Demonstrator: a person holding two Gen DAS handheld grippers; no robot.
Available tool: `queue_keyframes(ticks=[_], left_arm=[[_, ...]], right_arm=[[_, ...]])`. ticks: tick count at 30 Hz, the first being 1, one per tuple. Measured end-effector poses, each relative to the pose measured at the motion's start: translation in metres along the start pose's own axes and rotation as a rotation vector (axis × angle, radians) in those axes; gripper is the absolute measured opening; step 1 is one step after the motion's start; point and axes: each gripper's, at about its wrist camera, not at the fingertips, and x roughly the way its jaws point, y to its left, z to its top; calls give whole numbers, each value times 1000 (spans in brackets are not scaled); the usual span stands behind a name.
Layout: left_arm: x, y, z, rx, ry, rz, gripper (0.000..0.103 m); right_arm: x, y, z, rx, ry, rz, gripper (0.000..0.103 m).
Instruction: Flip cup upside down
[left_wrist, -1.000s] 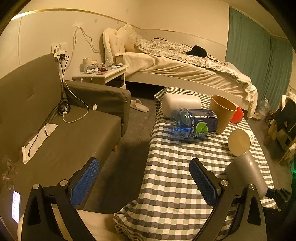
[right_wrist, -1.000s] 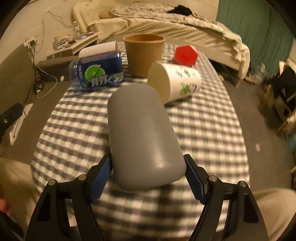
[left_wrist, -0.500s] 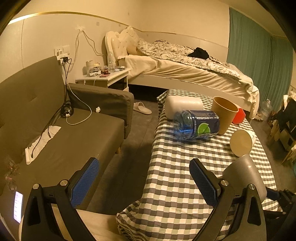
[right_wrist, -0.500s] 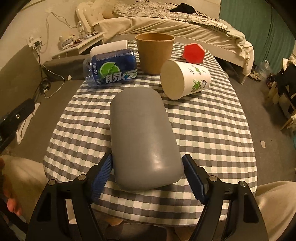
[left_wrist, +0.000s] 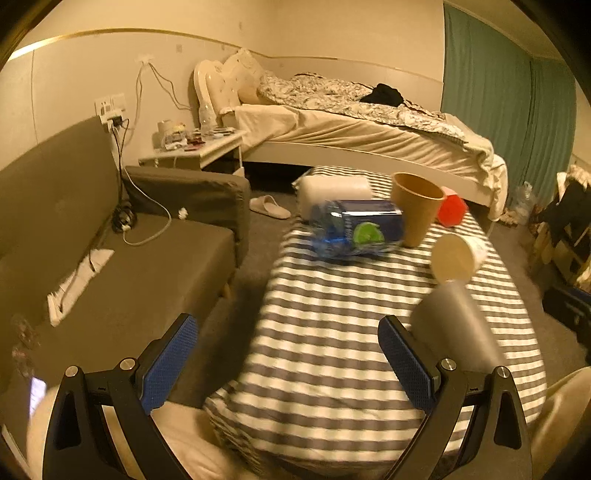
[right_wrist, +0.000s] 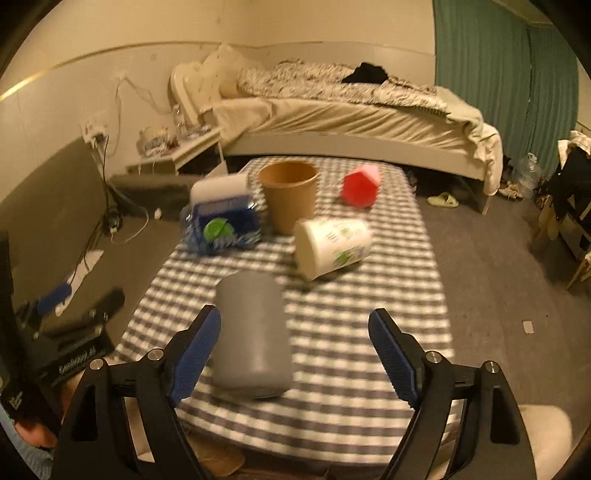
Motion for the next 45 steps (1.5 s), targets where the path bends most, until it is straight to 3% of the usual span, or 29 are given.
queue_keyframes(ticks=[10,17,33,45], left_arm=[[-24,-61,1,8,-10,-69,101],[-21,-100,-14,81,34,-82,101],[19,-147,-33,74,163,-80,101],[53,-150,-46,41,257,-49,99]], right_arm=[[-16,-78,8,61,-62,-37,83],[-16,-104,-9,77,-74,-45,83],[16,-152,-33,196,45,-72,89],[28,-162,-31,249,91,-44,89]])
